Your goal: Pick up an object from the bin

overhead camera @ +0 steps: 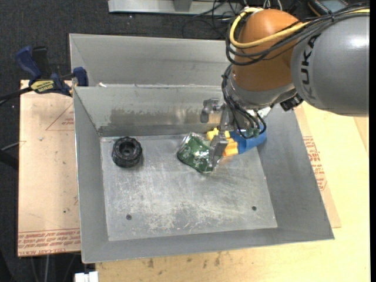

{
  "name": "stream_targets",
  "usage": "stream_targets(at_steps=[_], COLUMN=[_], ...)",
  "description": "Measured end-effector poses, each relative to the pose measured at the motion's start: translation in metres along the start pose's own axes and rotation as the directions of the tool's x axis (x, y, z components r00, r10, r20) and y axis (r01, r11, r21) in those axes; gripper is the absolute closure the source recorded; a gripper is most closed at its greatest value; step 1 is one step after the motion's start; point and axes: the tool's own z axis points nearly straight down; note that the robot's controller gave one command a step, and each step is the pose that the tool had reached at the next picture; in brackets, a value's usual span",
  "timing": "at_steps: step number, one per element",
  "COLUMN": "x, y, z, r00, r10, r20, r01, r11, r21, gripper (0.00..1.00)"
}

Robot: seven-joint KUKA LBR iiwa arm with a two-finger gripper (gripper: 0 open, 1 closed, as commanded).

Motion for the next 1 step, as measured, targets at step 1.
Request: stream_targets(at_steps=[1], x=[-0.0014], y=[-0.0001], z=[-0.005], r00=[1.0], r10=[0.001], r20=[0.008], r01=[-0.001], r11=[1.0], r21=[0.0], gripper=[0.0])
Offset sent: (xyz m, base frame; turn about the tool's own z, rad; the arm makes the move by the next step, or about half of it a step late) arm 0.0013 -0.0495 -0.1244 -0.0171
